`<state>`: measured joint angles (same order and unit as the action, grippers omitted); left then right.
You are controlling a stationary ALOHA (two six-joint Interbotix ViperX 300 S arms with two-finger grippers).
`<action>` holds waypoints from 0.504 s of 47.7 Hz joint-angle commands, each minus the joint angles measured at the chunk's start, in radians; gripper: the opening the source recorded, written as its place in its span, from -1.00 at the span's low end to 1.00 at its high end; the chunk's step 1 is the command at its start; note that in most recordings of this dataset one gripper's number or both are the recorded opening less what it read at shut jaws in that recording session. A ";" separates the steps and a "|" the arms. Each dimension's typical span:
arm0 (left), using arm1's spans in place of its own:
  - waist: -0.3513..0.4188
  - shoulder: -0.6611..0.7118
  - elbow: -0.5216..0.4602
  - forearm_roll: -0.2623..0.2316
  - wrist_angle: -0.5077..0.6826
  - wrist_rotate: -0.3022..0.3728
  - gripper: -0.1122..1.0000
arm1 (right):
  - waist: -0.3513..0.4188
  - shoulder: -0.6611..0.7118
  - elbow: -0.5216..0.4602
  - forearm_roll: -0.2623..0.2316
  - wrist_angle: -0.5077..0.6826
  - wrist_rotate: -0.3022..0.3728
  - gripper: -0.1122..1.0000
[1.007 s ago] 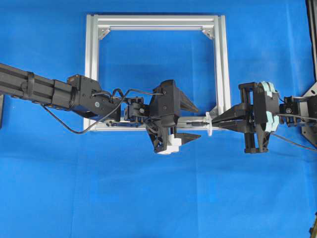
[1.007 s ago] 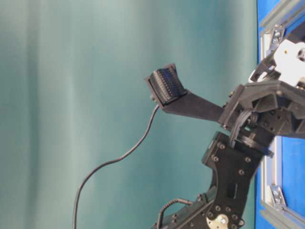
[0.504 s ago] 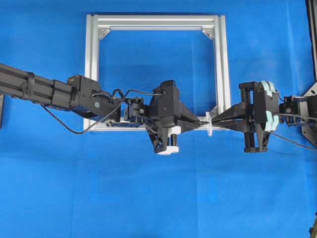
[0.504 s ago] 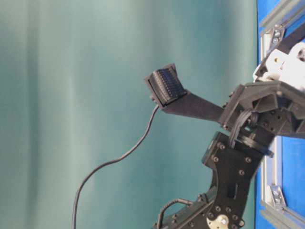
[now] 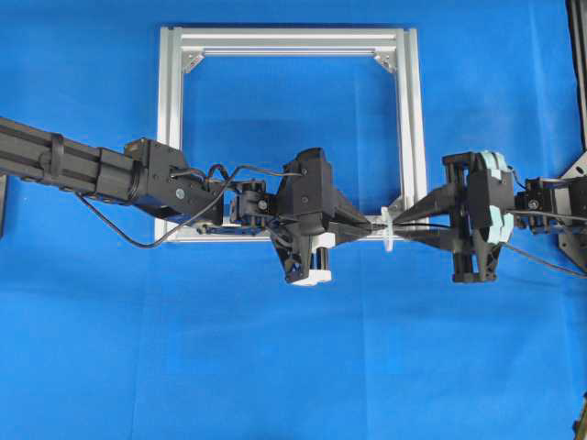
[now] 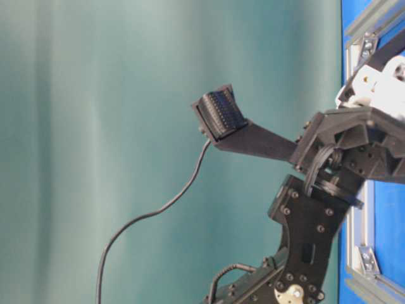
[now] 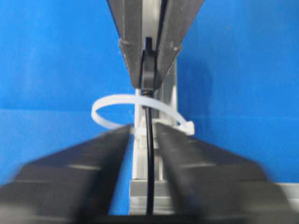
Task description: Insert the wire through the string loop located on the right side.
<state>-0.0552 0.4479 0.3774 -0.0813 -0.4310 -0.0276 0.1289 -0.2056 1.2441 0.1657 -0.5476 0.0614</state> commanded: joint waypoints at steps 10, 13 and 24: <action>-0.002 -0.026 -0.012 0.002 -0.011 0.000 -0.66 | 0.002 -0.006 -0.012 0.011 0.009 -0.002 0.86; -0.002 -0.026 -0.012 0.002 -0.011 0.000 -0.66 | 0.002 -0.006 -0.012 0.011 0.009 -0.002 0.93; -0.002 -0.069 0.035 0.003 -0.015 0.003 -0.66 | 0.002 -0.006 -0.011 0.011 0.009 -0.002 0.93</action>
<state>-0.0552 0.4433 0.4050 -0.0813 -0.4326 -0.0276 0.1289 -0.2056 1.2441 0.1749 -0.5354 0.0614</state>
